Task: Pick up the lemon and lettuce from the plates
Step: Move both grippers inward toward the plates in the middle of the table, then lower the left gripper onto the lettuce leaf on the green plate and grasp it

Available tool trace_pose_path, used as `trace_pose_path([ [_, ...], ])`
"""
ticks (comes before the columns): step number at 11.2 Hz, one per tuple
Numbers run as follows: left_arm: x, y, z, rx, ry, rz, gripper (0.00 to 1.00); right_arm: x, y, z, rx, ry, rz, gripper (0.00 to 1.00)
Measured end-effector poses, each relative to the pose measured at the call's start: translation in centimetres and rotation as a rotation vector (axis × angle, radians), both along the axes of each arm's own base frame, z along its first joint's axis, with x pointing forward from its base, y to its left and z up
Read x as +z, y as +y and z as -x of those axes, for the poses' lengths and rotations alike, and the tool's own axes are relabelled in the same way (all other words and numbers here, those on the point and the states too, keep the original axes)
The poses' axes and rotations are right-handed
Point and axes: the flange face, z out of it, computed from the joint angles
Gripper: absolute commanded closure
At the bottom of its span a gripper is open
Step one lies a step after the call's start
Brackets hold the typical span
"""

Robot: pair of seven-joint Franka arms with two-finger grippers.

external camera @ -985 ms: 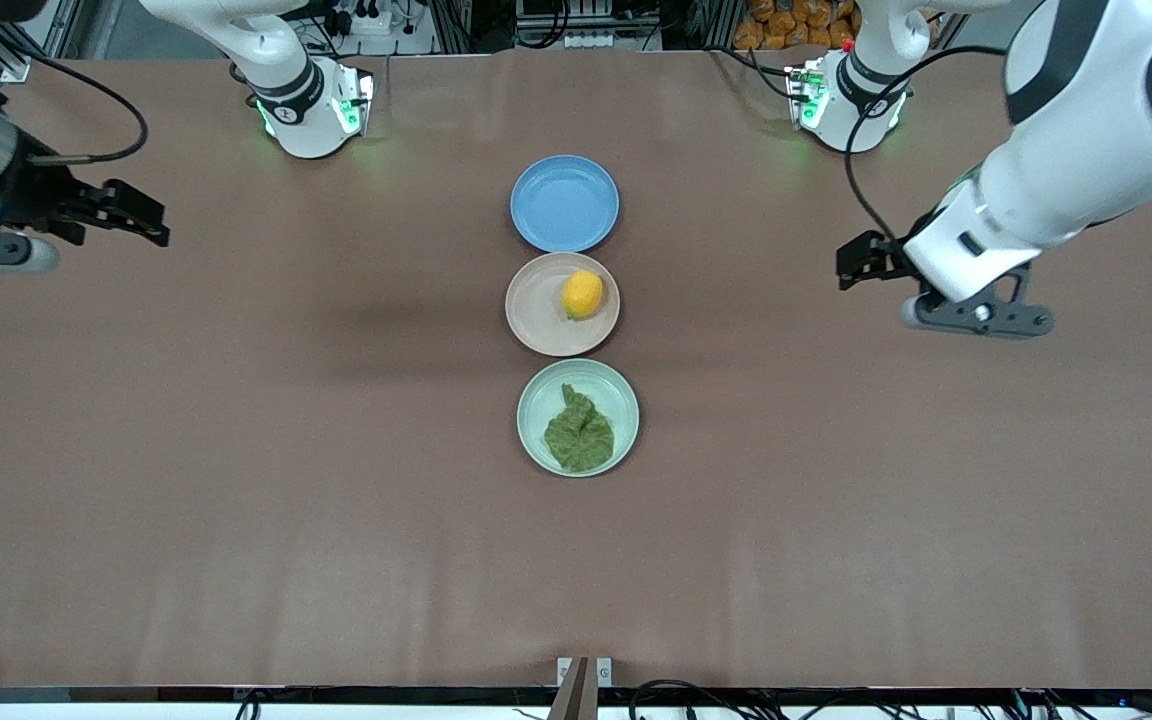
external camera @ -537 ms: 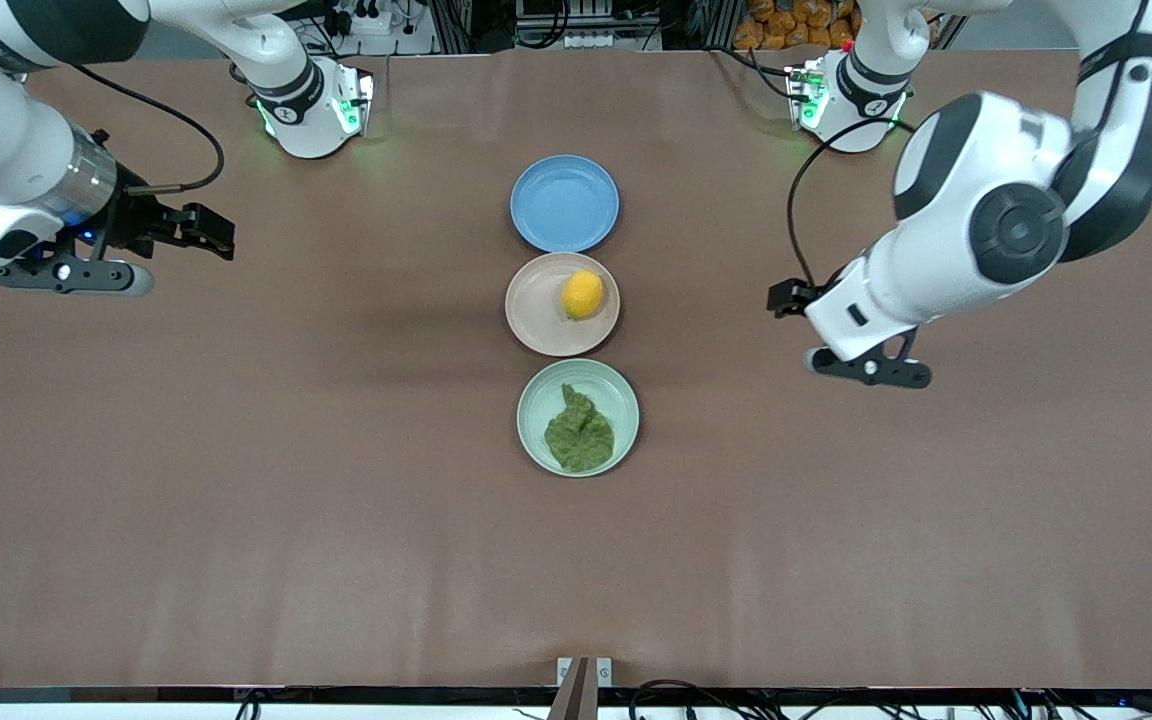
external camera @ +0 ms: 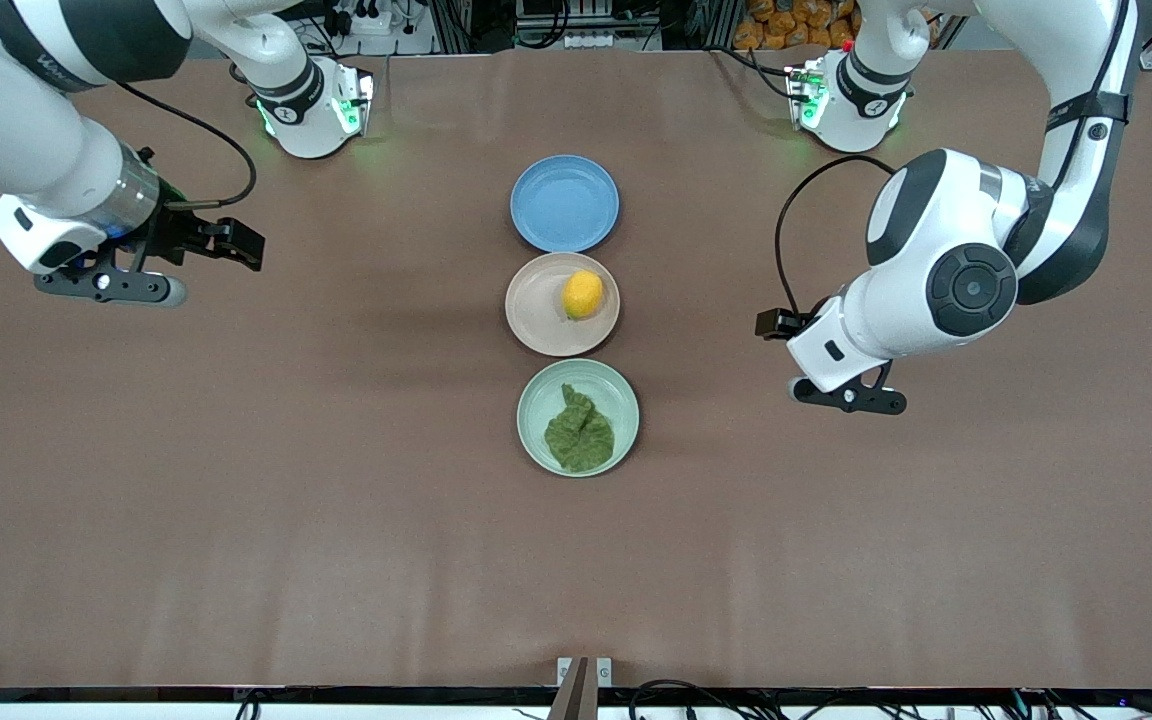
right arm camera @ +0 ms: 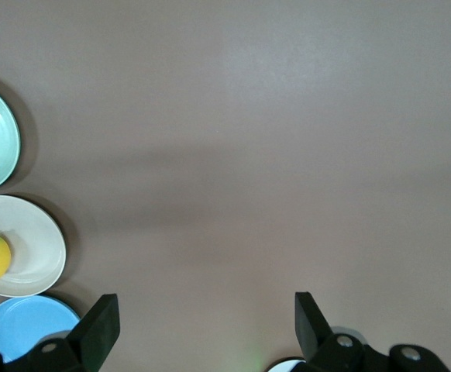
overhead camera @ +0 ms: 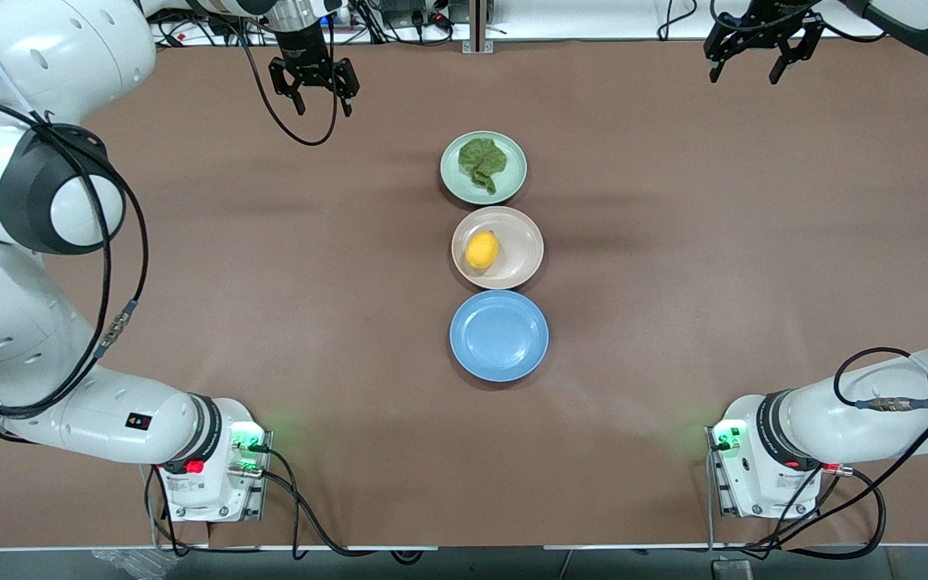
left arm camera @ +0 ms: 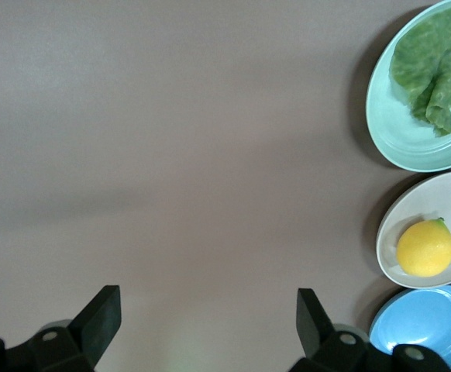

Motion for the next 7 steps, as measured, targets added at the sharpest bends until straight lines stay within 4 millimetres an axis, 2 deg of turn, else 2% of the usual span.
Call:
trace_pose_path([
  [5,-0.8,0.1,-0.8,0.016,-0.028,0.008,0.0,-0.3,2.9,0.5,-0.025,-0.015,0.007,0.0],
  [6,-1.5,-0.4,-1.2,0.04,-0.043,0.01,0.0,-0.5,3.1,0.5,-0.024,-0.013,0.008,0.0],
  [7,-2.7,-1.7,-1.3,0.069,-0.055,0.012,0.0,-0.8,3.4,0.5,-0.038,-0.011,0.012,0.0],
])
